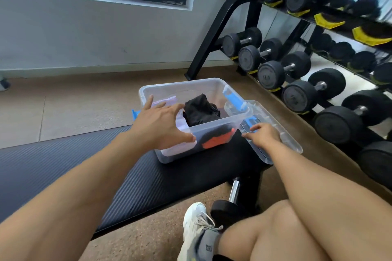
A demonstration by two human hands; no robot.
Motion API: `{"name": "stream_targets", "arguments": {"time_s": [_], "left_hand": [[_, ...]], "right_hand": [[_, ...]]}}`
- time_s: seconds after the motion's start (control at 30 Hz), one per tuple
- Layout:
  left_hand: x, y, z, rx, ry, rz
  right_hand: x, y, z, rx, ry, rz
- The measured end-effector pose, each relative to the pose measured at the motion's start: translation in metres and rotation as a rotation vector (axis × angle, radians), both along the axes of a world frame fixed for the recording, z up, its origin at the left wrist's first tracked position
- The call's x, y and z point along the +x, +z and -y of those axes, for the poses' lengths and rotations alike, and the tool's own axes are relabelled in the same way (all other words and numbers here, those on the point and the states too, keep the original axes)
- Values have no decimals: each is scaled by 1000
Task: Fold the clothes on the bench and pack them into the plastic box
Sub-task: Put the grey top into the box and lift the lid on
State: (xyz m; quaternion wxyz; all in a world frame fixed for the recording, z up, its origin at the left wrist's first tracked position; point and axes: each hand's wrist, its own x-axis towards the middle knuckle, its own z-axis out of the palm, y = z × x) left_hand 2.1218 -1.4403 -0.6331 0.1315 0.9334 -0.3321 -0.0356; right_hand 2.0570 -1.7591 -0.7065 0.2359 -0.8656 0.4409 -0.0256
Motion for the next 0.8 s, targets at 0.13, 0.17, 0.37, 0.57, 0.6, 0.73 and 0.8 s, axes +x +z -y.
{"name": "stream_targets", "arguments": {"time_s": [0.13, 0.17, 0.37, 0.57, 0.6, 0.73, 0.8], "left_hand": [[1, 13, -10, -14, 73, -67], [2, 14, -12, -28, 84, -73], [16, -5, -19, -178, -2, -85], [22, -2, -30, -700, 165, -127], [27, 0, -33, -765, 190, -68], [41, 8, -48, -911, 217, 36], [41, 14, -53, -956, 254, 44]], "right_hand": [[10, -7, 0, -52, 80, -148], [15, -11, 1, -88, 45, -144], [31, 37, -12, -399, -90, 337], [31, 93, -47, -683, 221, 837], [31, 103, -56, -736, 296, 904], [29, 130, -89, -843, 572, 1080], [26, 135, -104, -843, 672, 1108]]}}
